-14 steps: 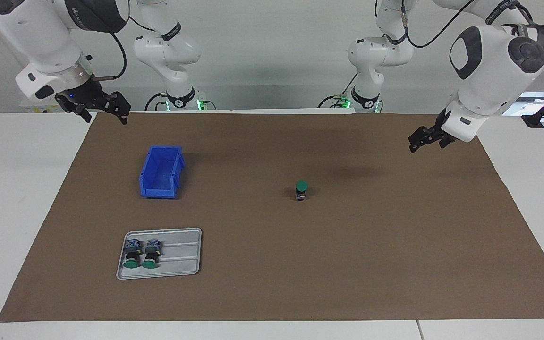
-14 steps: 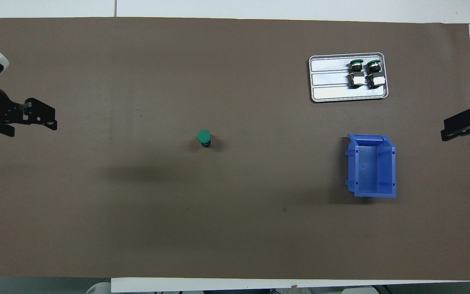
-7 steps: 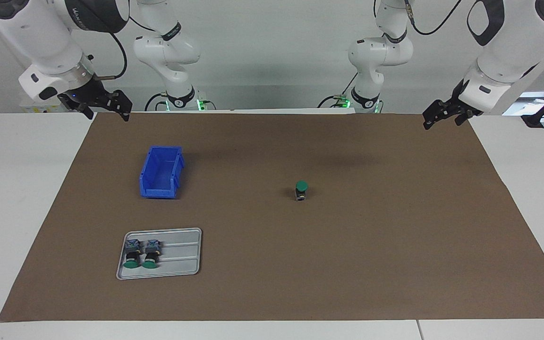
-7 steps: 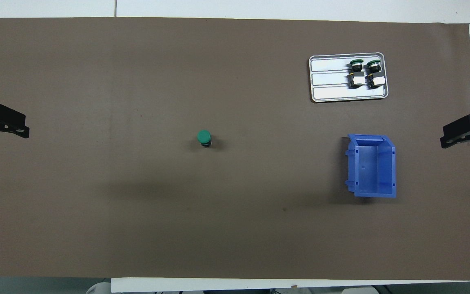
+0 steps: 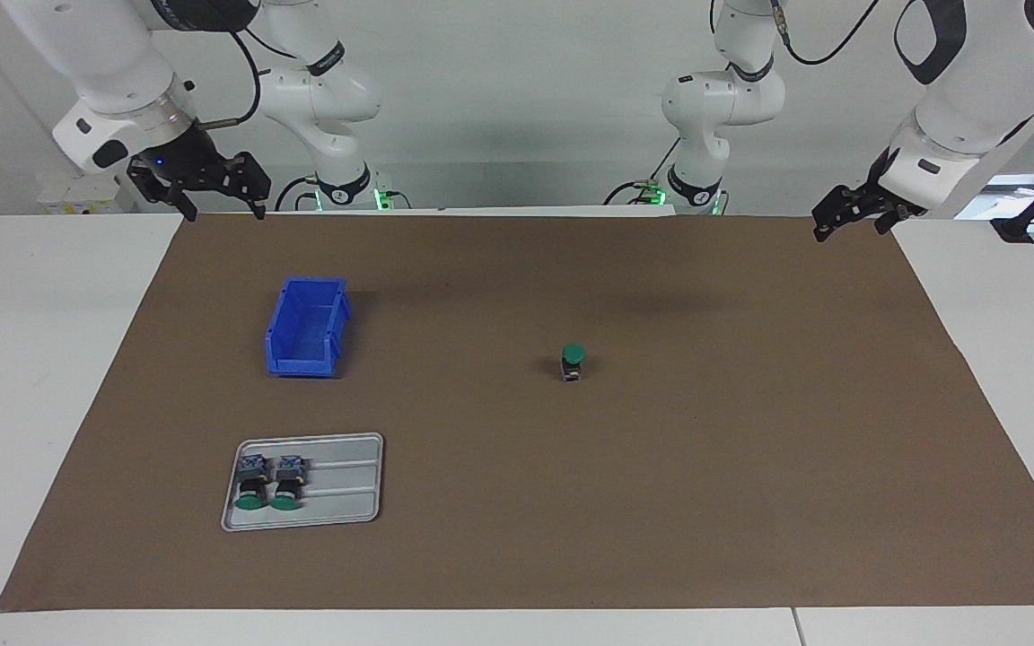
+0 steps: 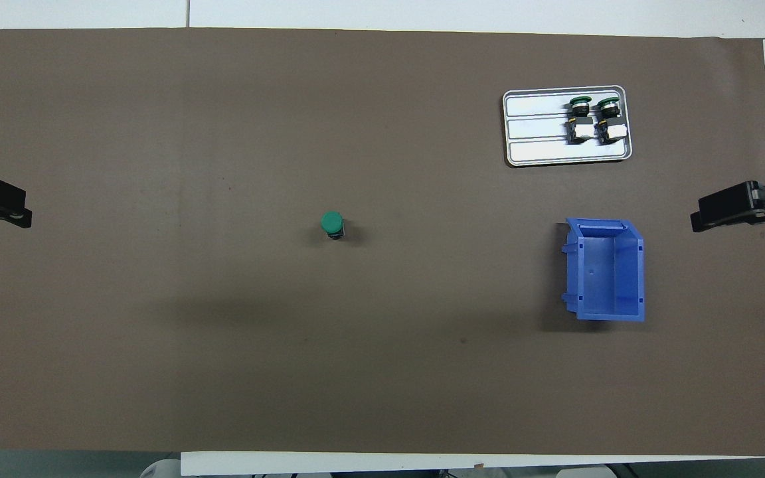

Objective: Place and press button with both arms
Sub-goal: 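Reach the right gripper to the green button and grasp it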

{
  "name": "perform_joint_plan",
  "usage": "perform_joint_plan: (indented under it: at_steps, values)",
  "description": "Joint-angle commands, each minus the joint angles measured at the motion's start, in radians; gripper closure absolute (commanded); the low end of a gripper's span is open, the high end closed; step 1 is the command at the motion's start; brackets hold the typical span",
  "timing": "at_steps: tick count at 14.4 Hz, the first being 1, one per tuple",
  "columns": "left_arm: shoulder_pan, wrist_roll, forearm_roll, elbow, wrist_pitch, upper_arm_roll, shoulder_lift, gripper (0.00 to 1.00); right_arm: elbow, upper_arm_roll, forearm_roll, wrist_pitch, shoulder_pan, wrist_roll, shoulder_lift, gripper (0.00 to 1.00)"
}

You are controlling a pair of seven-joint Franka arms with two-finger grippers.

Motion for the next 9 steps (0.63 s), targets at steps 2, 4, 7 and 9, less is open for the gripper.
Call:
perform_joint_plan:
  at_steps: [2, 4, 7, 9]
  values:
    - [0.029, 0.02, 0.016, 0.004, 0.027, -0.01, -0.013, 0.01, 0.093, 0.047, 0.031, 0.085, 0.256, 0.37, 0.098, 0.01]
    - [0.076, 0.02, 0.008, 0.004, 0.028, -0.054, -0.015, 0.01, 0.173, 0.049, 0.02, 0.144, 0.411, 0.534, 0.213, 0.01]
    - [0.112, 0.023, 0.008, 0.002, 0.028, -0.091, -0.015, 0.01, 0.27, 0.048, -0.018, 0.246, 0.574, 0.742, 0.377, 0.01]
    - [0.109, 0.023, 0.008, 0.001, 0.028, -0.091, -0.015, 0.01, 0.197, 0.049, -0.038, 0.378, 0.605, 0.749, 0.4, 0.01]
